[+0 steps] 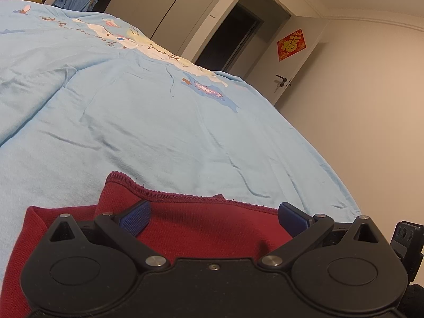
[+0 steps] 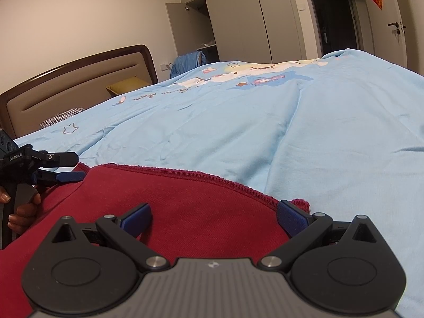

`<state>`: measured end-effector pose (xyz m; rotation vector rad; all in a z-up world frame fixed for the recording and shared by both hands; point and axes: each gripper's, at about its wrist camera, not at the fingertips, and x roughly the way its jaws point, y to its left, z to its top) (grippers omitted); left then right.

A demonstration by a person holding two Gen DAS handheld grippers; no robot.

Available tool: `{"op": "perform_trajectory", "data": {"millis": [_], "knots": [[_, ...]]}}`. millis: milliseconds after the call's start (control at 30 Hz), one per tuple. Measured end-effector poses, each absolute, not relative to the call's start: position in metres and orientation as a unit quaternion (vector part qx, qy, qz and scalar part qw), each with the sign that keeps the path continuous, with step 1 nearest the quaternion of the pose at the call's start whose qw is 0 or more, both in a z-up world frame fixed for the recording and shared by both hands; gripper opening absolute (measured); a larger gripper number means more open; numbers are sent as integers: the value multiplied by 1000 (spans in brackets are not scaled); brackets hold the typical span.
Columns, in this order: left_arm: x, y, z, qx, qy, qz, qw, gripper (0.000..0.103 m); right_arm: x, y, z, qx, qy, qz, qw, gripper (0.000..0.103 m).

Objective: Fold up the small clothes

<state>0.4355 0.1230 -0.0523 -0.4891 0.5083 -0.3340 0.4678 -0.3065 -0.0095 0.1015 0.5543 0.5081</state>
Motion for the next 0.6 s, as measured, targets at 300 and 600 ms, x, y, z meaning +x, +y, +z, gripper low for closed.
{"op": "perform_trajectory", "data": {"millis": [300, 600], "knots": [[436, 123, -52, -238, 248, -163, 925, 102, 469, -309, -10, 62, 268, 252, 928, 102], [436, 123, -53, -238, 248, -163, 925, 102, 469, -309, -10, 61, 268, 250, 928, 102]]}}
